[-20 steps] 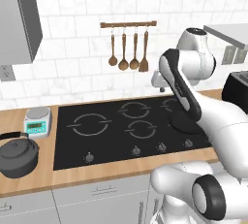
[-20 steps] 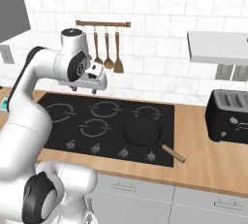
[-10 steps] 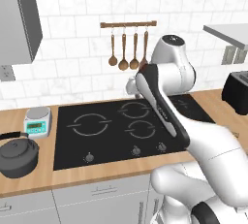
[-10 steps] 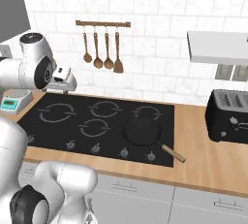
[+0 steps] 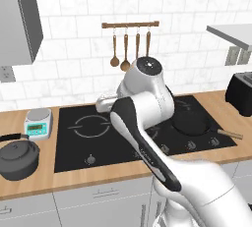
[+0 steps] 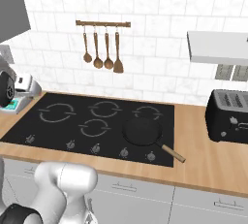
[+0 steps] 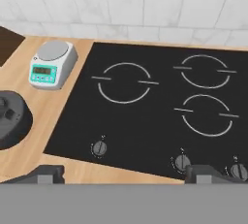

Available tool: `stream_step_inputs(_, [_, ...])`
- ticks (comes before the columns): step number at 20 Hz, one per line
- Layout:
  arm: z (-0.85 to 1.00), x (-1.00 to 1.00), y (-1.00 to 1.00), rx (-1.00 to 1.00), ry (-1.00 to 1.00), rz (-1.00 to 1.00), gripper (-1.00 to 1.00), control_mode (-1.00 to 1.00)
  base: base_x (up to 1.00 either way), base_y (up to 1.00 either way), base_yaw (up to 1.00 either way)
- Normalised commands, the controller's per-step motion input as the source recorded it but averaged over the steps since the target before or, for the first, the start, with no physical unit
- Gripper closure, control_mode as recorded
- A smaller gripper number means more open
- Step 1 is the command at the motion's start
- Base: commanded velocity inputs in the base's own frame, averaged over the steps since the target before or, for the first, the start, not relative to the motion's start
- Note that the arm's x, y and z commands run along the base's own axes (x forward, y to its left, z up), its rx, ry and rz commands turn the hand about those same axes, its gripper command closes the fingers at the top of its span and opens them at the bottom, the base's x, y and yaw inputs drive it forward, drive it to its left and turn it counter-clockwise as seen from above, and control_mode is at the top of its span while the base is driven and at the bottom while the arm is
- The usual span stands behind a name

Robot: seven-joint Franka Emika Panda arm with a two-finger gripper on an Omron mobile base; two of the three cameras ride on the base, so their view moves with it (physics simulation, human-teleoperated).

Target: Pick the kettle from the counter and place it on a stove burner. Then turn the burner on.

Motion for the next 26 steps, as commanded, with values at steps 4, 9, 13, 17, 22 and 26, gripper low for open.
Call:
stream_step_inputs(4, [-0.09, -0.16, 1.0, 0.0, -0.05, 0.24, -1.0, -1.0, 0.0, 0.0, 0.0])
stream_step_inputs(9, [-0.33, -0.03, 1.0, -0.03, -0.02, 0.33, -1.0, -1.0, 0.0, 0.0, 0.0])
stream_step_inputs(13, [-0.46, 0.01, 1.0, -0.08, -0.02, 0.3, -1.0, -1.0, 0.0, 0.0, 0.0])
stream_step_inputs(17, [-0.43, 0.12, 1.0, -0.1, 0.0, 0.29, -1.0, -1.0, 0.0, 0.0, 0.0])
stream_step_inputs(22, [-0.05, 0.56, 1.0, -0.36, 0.11, 0.08, -1.0, -1.0, 0.0, 0.0, 0.0])
stream_step_inputs(26, [-0.01, 0.18, 0.51, -0.22, 0.09, 0.0, -1.0, -1.0, 0.0, 0.0, 0.0])
